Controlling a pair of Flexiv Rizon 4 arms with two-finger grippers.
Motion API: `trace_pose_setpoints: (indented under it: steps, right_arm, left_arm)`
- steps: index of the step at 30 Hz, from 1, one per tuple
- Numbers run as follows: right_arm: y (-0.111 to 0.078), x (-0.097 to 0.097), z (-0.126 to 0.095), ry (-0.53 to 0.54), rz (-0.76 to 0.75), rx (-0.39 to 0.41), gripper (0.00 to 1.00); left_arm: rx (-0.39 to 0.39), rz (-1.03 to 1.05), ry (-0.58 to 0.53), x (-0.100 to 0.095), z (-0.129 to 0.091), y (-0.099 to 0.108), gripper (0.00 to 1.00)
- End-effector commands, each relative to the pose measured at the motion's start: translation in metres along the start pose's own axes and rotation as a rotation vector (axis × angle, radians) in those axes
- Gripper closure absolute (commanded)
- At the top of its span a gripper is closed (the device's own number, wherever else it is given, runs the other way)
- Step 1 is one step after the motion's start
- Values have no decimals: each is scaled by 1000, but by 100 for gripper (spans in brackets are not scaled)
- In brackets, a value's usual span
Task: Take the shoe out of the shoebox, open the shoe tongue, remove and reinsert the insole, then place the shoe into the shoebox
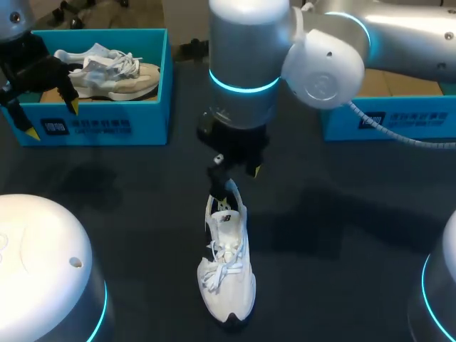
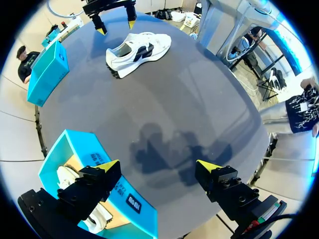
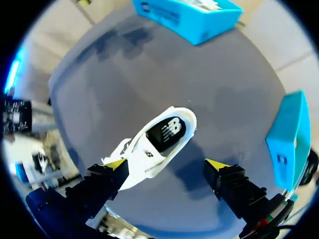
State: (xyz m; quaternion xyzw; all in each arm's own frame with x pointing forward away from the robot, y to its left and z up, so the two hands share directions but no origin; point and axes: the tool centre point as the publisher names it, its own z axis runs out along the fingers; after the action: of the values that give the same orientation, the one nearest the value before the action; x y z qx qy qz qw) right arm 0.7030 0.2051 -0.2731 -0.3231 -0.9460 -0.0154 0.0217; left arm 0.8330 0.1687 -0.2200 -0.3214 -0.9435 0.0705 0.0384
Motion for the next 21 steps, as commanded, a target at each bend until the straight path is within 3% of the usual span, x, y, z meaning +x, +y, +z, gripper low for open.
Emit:
trace_pose_setpoints:
  steps: [1, 8, 21]
  right_arm:
    - [5, -2, 1, 29, -240, 49, 0]
    - [5, -2, 1, 29, -240, 49, 0]
    - [25, -10, 0, -132, -382, 119, 0]
  left_arm:
    - [-1, 1, 2, 0, -1, 0, 0]
    - [-1, 1, 2, 0, -1, 0, 0]
    - [-1, 1, 2, 0, -1, 0, 0]
